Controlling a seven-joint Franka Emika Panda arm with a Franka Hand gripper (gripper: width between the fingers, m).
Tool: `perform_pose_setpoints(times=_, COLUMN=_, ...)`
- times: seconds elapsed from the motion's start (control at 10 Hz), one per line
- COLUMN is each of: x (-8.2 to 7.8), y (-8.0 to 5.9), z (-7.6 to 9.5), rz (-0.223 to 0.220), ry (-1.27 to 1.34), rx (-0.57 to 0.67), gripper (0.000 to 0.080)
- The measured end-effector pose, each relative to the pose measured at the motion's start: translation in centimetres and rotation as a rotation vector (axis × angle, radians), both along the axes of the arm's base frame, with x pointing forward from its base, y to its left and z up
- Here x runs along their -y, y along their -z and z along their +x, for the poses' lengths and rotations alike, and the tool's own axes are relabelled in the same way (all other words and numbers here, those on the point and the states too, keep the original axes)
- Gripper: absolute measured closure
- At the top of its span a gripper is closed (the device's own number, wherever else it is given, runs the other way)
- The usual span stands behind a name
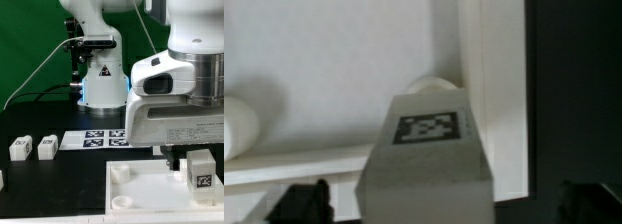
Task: Assemble one leg
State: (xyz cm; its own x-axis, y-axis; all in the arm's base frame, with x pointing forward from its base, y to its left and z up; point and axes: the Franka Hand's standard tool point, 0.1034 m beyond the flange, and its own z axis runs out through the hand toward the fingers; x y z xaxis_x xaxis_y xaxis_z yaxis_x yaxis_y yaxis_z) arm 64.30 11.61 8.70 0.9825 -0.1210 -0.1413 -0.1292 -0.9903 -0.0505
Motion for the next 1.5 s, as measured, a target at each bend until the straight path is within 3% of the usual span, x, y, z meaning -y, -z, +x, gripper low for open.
perform_pose_setpoints(times=0.2, x=0.17, y=0.07, z=-0.03, rz=-0.003, ry=0.016, rx=-0.002, gripper=0.0425)
perform_pose_setpoints(times=0.3, x=0.18, y=0.07, z=-0.03, rz=-0.004, ry=0.02, rx=-0.003, gripper=0.0508)
perform_pose_setpoints(times=0.6, x=0.3, y=0.1, z=-0.04, rz=-0.046, ry=0.329, rx=-0.024, gripper=0.0508)
perform_pose_setpoints(times=1.0, x=0.42, y=0.11, z=-0.46, rz=-0.117, ry=0.949, rx=0.015, gripper=0.0508)
perform_pose_setpoints(times=1.3, x=0.55, y=0.15, z=-0.5, rz=-0.141, ry=1.296, rx=0.011, gripper=0.0506)
perform_pose_setpoints(times=1.5, x=0.59, y=0.1, z=-0.51, rz=-0.146, ry=1.304, rx=0.013, gripper=0.0506)
